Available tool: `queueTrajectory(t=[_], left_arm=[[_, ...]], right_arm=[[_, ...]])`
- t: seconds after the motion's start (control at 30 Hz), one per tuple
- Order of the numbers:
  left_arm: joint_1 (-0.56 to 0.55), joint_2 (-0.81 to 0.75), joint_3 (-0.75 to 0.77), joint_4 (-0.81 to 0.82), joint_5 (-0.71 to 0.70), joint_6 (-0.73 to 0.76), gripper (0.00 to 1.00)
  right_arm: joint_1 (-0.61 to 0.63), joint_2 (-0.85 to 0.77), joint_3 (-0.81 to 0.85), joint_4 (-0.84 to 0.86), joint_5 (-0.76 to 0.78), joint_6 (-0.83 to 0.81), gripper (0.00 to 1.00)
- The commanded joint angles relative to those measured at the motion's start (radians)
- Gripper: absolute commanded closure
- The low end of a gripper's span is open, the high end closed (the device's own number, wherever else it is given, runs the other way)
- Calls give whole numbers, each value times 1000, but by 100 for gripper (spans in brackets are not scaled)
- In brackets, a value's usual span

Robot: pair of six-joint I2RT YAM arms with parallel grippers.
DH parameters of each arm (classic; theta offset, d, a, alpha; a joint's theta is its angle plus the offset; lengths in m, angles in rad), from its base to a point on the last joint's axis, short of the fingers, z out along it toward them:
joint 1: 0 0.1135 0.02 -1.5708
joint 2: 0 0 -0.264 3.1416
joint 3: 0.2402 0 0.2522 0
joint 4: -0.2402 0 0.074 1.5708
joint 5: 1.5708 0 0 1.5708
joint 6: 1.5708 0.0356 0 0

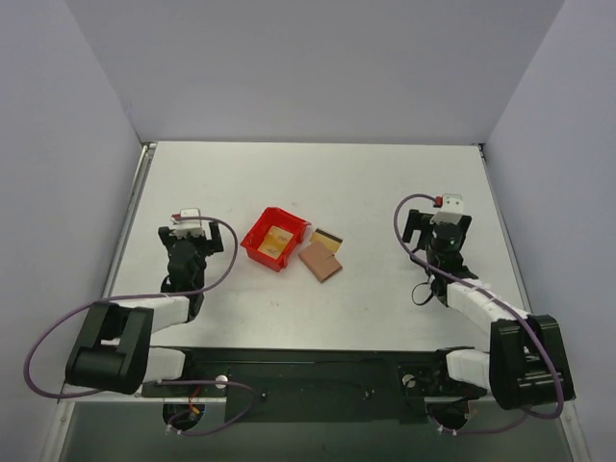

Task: Put the credit cards into the card holder
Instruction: Pick up the card holder from the center of the board.

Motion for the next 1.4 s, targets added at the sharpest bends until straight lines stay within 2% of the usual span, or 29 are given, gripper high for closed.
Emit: queueTrajectory(t=[0.0, 0.03, 0.1, 0.17, 0.23, 0.3, 0.4, 0.57, 0.77, 0.83, 0.87, 0.9, 0.93, 0.97, 1.0, 1.07, 1.13, 1.17, 1.2, 1.23, 1.3, 1.37], left_arm=[[-13, -122, 63, -104, -83, -18, 3], [-16, -132, 66, -120, -113, -32, 3], [-16, -168, 89, -187, -179, -99, 3], [-13, -211, 135, -289, -231, -138, 3], [0, -222, 198, -419, -268, -194, 3], [12, -218, 247, -493, -264, -233, 3], [20, -204, 297, -533, -241, -282, 3], [55, -207, 367, -657, -278, -477, 3], [78, -216, 369, -627, -204, -550, 3], [76, -193, 437, -715, -218, -589, 3], [75, -183, 464, -816, -231, -603, 3], [75, -160, 538, -894, -270, -676, 3], [75, -134, 587, -1064, -285, -723, 3], [75, -123, 671, -1161, -311, -827, 4], [75, -98, 736, -1285, -319, -863, 8], [75, -89, 791, -1401, -324, -888, 15], [64, -127, 772, -1389, -308, -867, 15], [53, -153, 753, -1354, -267, -792, 16], [49, -208, 709, -1273, -249, -767, 23], [46, -233, 690, -1248, -220, -758, 24], [49, -305, 640, -1198, -161, -762, 24], [49, -339, 640, -1170, -100, -681, 24]], right_arm=[[75, -90, 53, -119, 139, 83, 0], [75, -96, 64, -141, 182, 199, 0], [75, -98, 139, -306, 262, 389, 0], [70, -76, 275, -479, 287, 465, 0], [50, -56, 340, -619, 279, 537, 0], [-5, -53, 371, -720, 190, 620, 0], [-83, -58, 367, -739, 42, 637, 0], [-89, -68, 402, -825, 21, 606, 0], [-166, -101, 422, -876, -86, 663, 0], [-166, -91, 423, -874, -129, 668, 0], [-166, -84, 425, -874, -129, 666, 0], [-166, -67, 429, -874, -173, 666, 0], [-166, -56, 431, -874, -184, 666, 0], [-166, -36, 434, -875, -203, 669, 0], [-166, -25, 437, -877, -210, 672, 0], [-166, 1, 442, -879, -239, 672, 0], [-165, 16, 442, -872, -265, 671, 1], [-165, 21, 440, -863, -284, 668, 1], [-163, 25, 440, -857, -292, 668, 1], [-159, 30, 440, -851, -302, 668, 1], [-136, 36, 442, -842, -296, 642, 1], [-74, 39, 451, -837, -246, 625, 1]])
